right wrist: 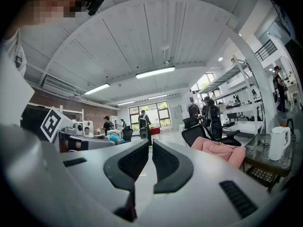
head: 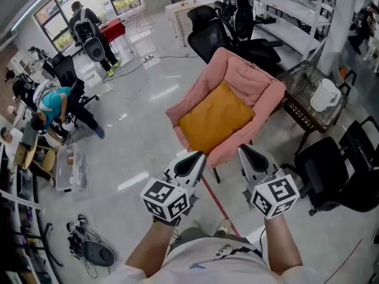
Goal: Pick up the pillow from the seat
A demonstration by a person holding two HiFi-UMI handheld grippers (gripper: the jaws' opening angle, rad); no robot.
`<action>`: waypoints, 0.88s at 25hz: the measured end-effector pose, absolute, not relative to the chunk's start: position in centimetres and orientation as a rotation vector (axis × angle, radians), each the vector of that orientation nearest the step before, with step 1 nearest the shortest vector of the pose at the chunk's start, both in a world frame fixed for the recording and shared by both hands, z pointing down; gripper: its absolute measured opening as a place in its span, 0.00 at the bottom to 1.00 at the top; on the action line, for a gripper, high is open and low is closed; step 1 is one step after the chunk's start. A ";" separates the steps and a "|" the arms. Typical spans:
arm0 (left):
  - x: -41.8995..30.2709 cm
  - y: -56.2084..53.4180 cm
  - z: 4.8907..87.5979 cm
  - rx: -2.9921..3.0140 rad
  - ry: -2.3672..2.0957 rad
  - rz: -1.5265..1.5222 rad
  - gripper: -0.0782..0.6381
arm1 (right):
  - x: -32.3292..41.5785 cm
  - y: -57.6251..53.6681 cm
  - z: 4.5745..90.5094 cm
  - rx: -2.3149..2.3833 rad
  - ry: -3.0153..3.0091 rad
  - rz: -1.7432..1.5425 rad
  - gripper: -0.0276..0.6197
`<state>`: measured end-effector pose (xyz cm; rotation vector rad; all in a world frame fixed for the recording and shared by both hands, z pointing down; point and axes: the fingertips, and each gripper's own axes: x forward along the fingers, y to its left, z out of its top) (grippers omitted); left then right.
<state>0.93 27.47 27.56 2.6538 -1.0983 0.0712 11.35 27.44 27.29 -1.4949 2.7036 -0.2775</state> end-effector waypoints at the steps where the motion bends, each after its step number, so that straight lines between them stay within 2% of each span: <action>1: 1.0 27.3 27.8 2.645 -1.114 0.077 0.12 | 11.6 27.3 27.5 -1.487 2.707 -0.280 0.07; 12: 0.4 23.1 32.0 2.527 -1.213 0.154 0.13 | 12.9 23.1 30.7 -1.500 2.737 -0.365 0.07; 22: -0.4 12.7 38.2 2.440 -1.210 0.196 0.13 | 13.1 13.3 35.9 -1.615 2.775 -0.448 0.08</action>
